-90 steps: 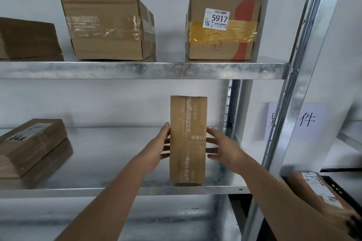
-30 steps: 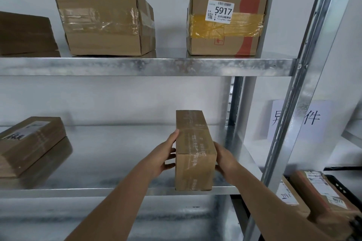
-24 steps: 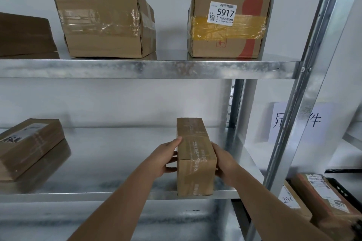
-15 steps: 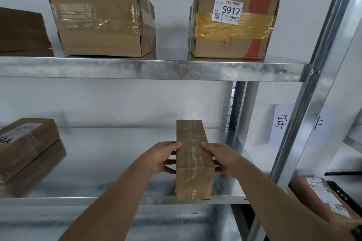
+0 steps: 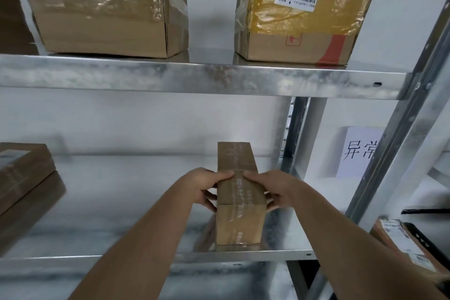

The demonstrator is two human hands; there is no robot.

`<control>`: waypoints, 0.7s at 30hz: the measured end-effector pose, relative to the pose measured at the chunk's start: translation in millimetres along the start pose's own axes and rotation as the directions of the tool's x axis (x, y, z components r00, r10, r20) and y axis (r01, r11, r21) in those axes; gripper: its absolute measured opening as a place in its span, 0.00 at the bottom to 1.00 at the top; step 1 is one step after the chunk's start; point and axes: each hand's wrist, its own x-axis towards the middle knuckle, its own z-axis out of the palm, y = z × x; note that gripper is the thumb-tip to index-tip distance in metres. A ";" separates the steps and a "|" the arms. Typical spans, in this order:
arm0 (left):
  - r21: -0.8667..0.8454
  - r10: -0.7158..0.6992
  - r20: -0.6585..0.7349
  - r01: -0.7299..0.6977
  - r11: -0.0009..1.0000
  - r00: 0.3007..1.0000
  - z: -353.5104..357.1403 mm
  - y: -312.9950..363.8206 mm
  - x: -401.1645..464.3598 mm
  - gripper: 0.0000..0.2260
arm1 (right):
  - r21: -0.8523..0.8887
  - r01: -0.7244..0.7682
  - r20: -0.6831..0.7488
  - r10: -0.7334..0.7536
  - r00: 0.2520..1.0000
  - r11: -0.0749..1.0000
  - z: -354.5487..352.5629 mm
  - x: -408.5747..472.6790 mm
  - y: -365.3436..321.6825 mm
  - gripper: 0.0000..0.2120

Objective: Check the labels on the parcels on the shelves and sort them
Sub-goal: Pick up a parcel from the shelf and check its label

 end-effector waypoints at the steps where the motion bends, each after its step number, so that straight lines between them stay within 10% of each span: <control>1: 0.001 -0.008 -0.002 0.008 1.000 1.000 0.1 0.4 -0.1 0.26 | 0.002 -0.012 0.007 0.012 1.000 1.000 -0.7 0.5 -0.3 0.18; 21: 0.026 -0.082 0.027 0.081 0.996 0.996 -3.5 10.9 4.2 0.19 | 0.008 -0.139 0.154 0.136 0.979 0.990 -13.4 26.2 -14.6 0.19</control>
